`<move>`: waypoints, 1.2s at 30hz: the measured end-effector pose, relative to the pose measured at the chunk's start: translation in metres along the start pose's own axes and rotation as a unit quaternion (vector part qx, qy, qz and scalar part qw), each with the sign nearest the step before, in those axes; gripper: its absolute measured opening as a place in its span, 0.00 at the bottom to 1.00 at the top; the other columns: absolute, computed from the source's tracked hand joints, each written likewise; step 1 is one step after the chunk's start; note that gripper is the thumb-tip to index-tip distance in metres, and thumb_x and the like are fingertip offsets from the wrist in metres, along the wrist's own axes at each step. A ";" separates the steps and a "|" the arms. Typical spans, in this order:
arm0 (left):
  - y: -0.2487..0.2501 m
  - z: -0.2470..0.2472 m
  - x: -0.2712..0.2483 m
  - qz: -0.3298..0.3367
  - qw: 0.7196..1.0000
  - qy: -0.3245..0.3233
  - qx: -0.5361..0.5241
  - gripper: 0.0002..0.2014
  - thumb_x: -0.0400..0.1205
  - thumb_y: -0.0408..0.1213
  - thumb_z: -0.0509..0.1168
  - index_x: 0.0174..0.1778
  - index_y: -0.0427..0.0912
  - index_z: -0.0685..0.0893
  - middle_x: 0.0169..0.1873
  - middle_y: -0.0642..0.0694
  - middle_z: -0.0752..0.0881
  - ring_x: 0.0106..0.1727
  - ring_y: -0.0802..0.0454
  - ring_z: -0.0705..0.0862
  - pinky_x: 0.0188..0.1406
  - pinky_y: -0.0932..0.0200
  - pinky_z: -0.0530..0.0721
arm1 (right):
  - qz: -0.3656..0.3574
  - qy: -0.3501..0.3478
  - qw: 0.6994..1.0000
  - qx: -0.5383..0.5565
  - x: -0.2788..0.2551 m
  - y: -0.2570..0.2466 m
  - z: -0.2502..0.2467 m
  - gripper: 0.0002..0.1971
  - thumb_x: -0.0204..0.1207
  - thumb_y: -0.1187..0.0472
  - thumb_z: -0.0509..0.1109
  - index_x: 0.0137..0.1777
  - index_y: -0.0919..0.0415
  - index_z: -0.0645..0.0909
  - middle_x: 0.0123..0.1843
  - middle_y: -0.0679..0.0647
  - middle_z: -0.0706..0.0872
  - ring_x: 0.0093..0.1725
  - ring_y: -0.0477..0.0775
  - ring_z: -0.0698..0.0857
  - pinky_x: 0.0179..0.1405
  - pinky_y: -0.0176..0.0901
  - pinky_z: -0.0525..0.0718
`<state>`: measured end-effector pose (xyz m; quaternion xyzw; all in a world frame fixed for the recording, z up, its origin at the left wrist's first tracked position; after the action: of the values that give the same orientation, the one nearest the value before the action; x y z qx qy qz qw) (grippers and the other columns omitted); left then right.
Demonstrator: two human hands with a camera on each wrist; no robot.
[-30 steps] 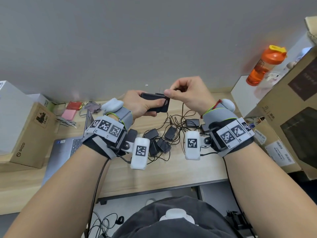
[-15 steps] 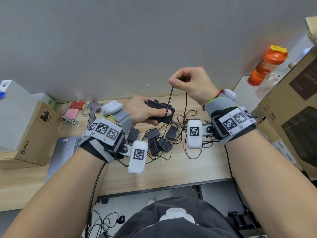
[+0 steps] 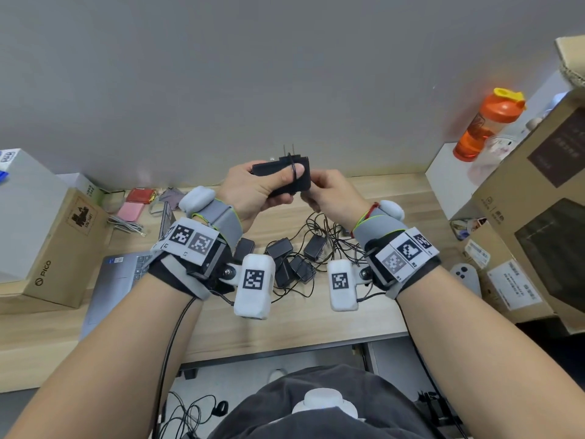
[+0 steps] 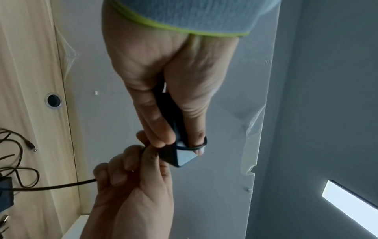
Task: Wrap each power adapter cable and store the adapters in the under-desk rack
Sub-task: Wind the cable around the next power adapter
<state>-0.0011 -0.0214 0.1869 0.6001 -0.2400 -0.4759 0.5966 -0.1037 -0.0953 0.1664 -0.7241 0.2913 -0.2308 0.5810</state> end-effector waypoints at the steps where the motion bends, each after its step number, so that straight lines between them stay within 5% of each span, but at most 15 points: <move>1: 0.000 -0.002 0.001 0.003 1.000 0.011 -0.013 0.20 0.73 0.34 0.78 0.56 0.26 0.84 0.44 0.34 0.87 0.31 0.47 0.86 0.28 0.66 0.86 | 0.001 -0.018 1.000 -0.019 -0.001 0.001 0.005 0.16 0.87 0.64 0.60 0.37 0.53 0.79 0.25 0.50 0.69 0.24 0.45 0.63 0.24 0.37 0.61; 5: 0.001 -0.011 0.006 0.005 0.999 0.041 -0.023 0.15 0.74 0.33 0.78 0.52 0.29 0.85 0.41 0.37 0.88 0.27 0.50 0.84 0.27 0.66 0.85 | -0.010 -0.063 0.994 -0.090 -0.009 -0.005 0.012 0.11 0.86 0.59 0.63 0.47 0.57 0.86 0.24 0.42 0.75 0.26 0.38 0.70 0.30 0.33 0.67; 7: 0.000 -0.014 0.006 0.004 0.999 0.047 -0.011 0.12 0.73 0.33 0.78 0.48 0.31 0.86 0.37 0.41 0.89 0.26 0.53 0.85 0.28 0.67 0.85 | -0.010 -0.075 0.991 -0.110 -0.010 -0.005 0.010 0.10 0.84 0.56 0.67 0.48 0.58 0.88 0.30 0.49 0.83 0.35 0.40 0.75 0.40 0.37 0.71; 8: -0.001 -0.015 0.006 0.003 0.999 0.050 -0.005 0.13 0.73 0.33 0.78 0.48 0.31 0.85 0.37 0.42 0.89 0.26 0.53 0.86 0.28 0.66 0.86 | -0.008 -0.083 0.989 -0.120 -0.011 -0.004 0.008 0.10 0.82 0.54 0.68 0.49 0.57 0.89 0.31 0.54 0.83 0.37 0.45 0.74 0.40 0.39 0.69; 12: -0.004 -0.023 0.008 0.008 0.997 0.076 0.029 0.23 0.69 0.35 0.82 0.55 0.27 0.84 0.45 0.38 0.87 0.27 0.52 0.87 0.30 0.65 0.87 | 0.003 -0.104 0.986 -0.134 -0.018 -0.016 0.002 0.11 0.83 0.55 0.69 0.44 0.59 0.90 0.22 0.43 0.69 0.27 0.47 0.67 0.28 0.38 0.65; 17: -0.004 -0.027 0.011 0.010 0.990 0.086 0.110 0.19 0.67 0.37 0.84 0.44 0.35 0.83 0.41 0.41 0.86 0.26 0.50 0.87 0.31 0.61 0.89 | -0.018 -0.078 0.991 -0.103 -0.019 -0.031 -0.009 0.11 0.82 0.56 0.70 0.40 0.58 0.89 0.29 0.55 0.75 0.30 0.51 0.69 0.30 0.39 0.68; 22: -0.008 -0.018 0.010 0.005 0.983 0.039 0.182 0.18 0.68 0.34 0.83 0.47 0.33 0.83 0.41 0.41 0.87 0.30 0.51 0.88 0.29 0.62 0.89 | -0.043 -0.004 0.997 -0.063 -0.013 -0.040 -0.029 0.08 0.80 0.64 0.72 0.42 0.69 0.86 0.27 0.42 0.83 0.27 0.35 0.77 0.34 0.25 0.73; 27: -0.011 -0.003 0.006 -0.007 0.979 -0.021 0.205 0.14 0.68 0.31 0.82 0.40 0.35 0.83 0.37 0.43 0.85 0.33 0.48 0.89 0.32 0.57 0.91 | -0.052 0.020 0.998 -0.030 -0.003 -0.040 -0.040 0.08 0.74 0.62 0.78 0.36 0.58 0.83 0.35 0.60 0.78 0.37 0.54 0.74 0.42 0.47 0.74; 36: -0.005 0.016 -0.001 -0.012 0.980 -0.098 0.173 0.12 0.69 0.29 0.80 0.40 0.36 0.82 0.36 0.41 0.84 0.28 0.49 0.87 0.28 0.62 0.88 | -0.053 0.049 0.997 0.029 0.006 -0.024 -0.046 0.10 0.78 0.61 0.74 0.34 0.55 0.83 0.32 0.51 0.80 0.35 0.48 0.76 0.39 0.40 0.78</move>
<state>-0.0161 -0.0275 0.1849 0.6475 -0.3689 -0.4911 0.4511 -0.1271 -0.1284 0.1998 -0.7091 0.2738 -0.3048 0.5738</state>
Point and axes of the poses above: each hand's wrist, its own x-axis towards the middle knuckle, its own z-axis out of the palm, y = z × x, the point moved 9 cm from there along x, towards the middle knuckle
